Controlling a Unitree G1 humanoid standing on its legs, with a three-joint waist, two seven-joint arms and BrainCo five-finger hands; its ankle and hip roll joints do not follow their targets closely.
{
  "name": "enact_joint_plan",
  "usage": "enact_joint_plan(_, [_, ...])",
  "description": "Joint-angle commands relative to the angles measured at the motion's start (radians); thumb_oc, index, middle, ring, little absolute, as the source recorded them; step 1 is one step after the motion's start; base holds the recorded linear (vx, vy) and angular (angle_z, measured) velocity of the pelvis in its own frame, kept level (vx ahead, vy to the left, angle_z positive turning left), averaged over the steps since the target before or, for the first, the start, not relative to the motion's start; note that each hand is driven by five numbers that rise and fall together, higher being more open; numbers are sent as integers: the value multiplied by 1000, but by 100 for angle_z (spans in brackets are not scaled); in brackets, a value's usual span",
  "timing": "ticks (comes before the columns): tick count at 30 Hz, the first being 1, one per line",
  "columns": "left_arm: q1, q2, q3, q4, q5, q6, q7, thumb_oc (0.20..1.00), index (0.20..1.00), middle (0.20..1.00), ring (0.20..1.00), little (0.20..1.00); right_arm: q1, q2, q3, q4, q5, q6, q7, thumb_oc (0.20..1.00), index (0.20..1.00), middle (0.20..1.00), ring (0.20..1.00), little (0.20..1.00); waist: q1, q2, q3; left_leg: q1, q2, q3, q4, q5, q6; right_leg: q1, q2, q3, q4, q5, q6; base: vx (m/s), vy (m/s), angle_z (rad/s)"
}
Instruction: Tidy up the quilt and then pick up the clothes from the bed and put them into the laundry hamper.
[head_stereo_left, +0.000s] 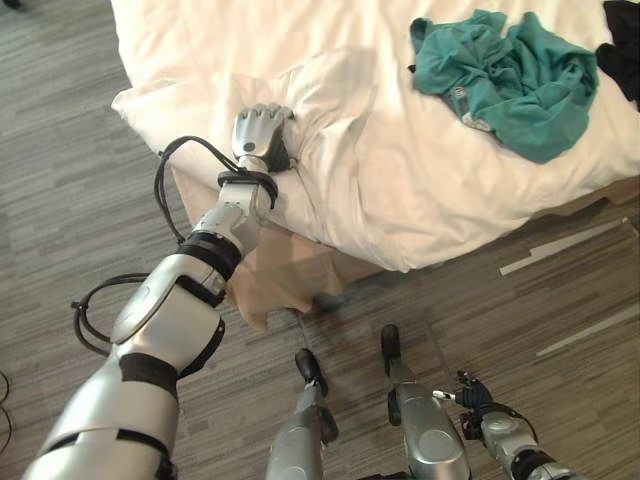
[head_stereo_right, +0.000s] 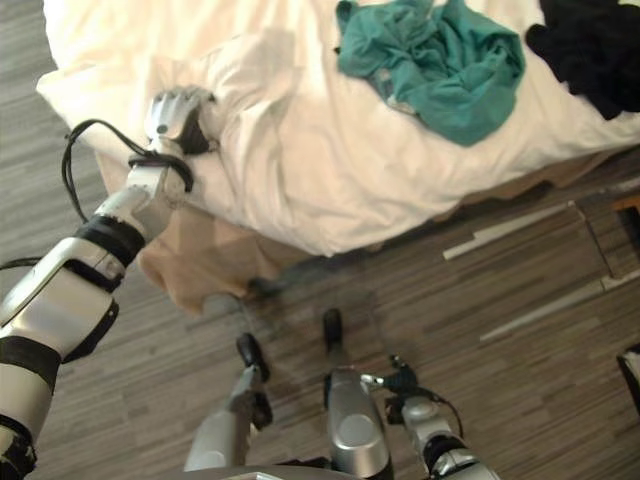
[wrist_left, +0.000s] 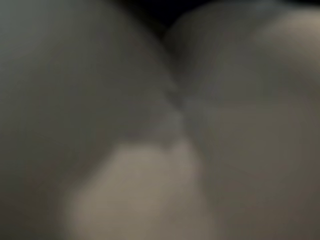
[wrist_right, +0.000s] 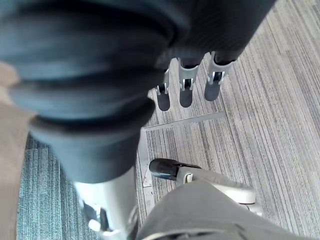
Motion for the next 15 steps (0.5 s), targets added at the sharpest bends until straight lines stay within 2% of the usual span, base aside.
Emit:
enact_joint_plan(1, [213,41,-14,-30,57,-86,-90,200,200,200,200,200,-14,-12,-8,37,29,-6,-35,1000,1000,1000,1000,1000,36,-24,-45,67,87,-19,184,-216,-72,-9,-114,5,56,-116,82,88,101,5])
enact_joint_plan(3, [395,-23,-2,-33,46,-122,-113,200,200,200,200,200,-58,-27,-37,17,36,-9,-64,1000,1000,1000,1000,1000,42,-13,-69,99,81,-15,162,-218,-70,19,-108,9,43,-117,80,66,87,-9])
enact_joint_plan(4, [397,-23,-1,-33,47,-122,-112,200,200,200,200,200,-57,-27,-36,17,36,-9,-64,1000,1000,1000,1000,1000,42,-14,-71,98,80,-15,159,-214,-70,17,-109,10,42,-114,80,46,68,-12])
enact_joint_plan(5, [477,-47,13,-34,30,-134,-117,200,200,200,200,200,-75,-45,-60,0,47,-13,-75,1000,1000,1000,1000,1000,46,-10,-81,112,77,-17,149,-216,-68,28,-107,10,38,-115,79,47,90,-9])
enact_joint_plan(6, [632,-60,61,-48,-9,-155,-140,200,200,200,200,200,-54,-160,-136,-59,68,-20,-69,1000,1000,1000,1000,1000,47,-11,-98,142,71,-17,129,-216,-64,53,-103,7,32,-118,80,53,91,1])
enact_joint_plan(7, [633,-60,61,-49,-9,-155,-140,200,200,200,200,200,-54,-160,-136,-59,68,-20,-69,1000,1000,1000,1000,1000,47,-11,-99,141,70,-17,128,-216,-64,52,-103,7,31,-118,80,41,68,1])
enact_joint_plan(8, [702,-67,71,-33,-6,-169,-150,263,263,263,263,263,-67,-236,-167,-171,64,-41,-89,1000,1000,1000,1000,1000,52,-16,-106,157,71,-21,117,-215,-63,65,-98,6,29,-121,79,26,21,4])
enact_joint_plan(9, [853,-86,146,18,-34,-167,-146,1000,1000,1000,1000,1000,-19,-372,-235,-345,3,-53,-96,1000,1000,1000,1000,1000,59,-27,-119,183,71,-25,97,-213,-61,86,-93,-1,29,-127,79,32,39,3])
enact_joint_plan(10, [893,-120,204,90,-90,-151,-145,1000,1000,1000,1000,1000,0,-410,-263,-463,10,-66,-93,1000,1000,1000,1000,1000,60,-35,-126,197,70,-24,86,-210,-60,98,-90,-3,30,-132,78,28,45,2])
enact_joint_plan(11, [927,-149,252,170,-114,-134,-125,1000,1000,1000,1000,1000,-12,-392,-256,-569,-23,-90,-127,1000,1000,1000,1000,1000,68,-36,-127,209,70,-28,83,-214,-57,108,-87,-6,35,-139,75,0,0,0])
enact_joint_plan(12, [927,-149,253,172,-113,-136,-124,1000,1000,1000,1000,1000,-12,-391,-256,-572,-24,-88,-128,1000,1000,1000,1000,1000,66,-37,-129,206,69,-29,81,-210,-56,106,-89,-6,34,-137,75,19,34,5])
enact_joint_plan(13, [993,-168,325,293,-109,-106,-96,1000,1000,1000,1000,1000,-60,-370,-243,-765,-118,-86,-146,1000,1000,1000,1000,1000,90,-40,-136,226,69,-41,73,-214,-52,131,-86,-14,41,-152,70,0,0,0])
enact_joint_plan(14, [1012,-172,348,337,-104,-90,-98,1000,1000,1000,1000,1000,-79,-372,-232,-879,-162,-88,-123,1000,1000,1000,1000,1000,98,-45,-141,233,70,-44,72,-215,-50,139,-82,-17,45,-158,68,25,25,-4])
enact_joint_plan(15, [1012,-171,349,338,-104,-91,-97,1000,1000,1000,1000,1000,-77,-371,-233,-883,-163,-85,-122,1000,1000,1000,1000,1000,97,-46,-142,230,68,-45,71,-211,-50,136,-84,-17,44,-155,67,16,14,-6])
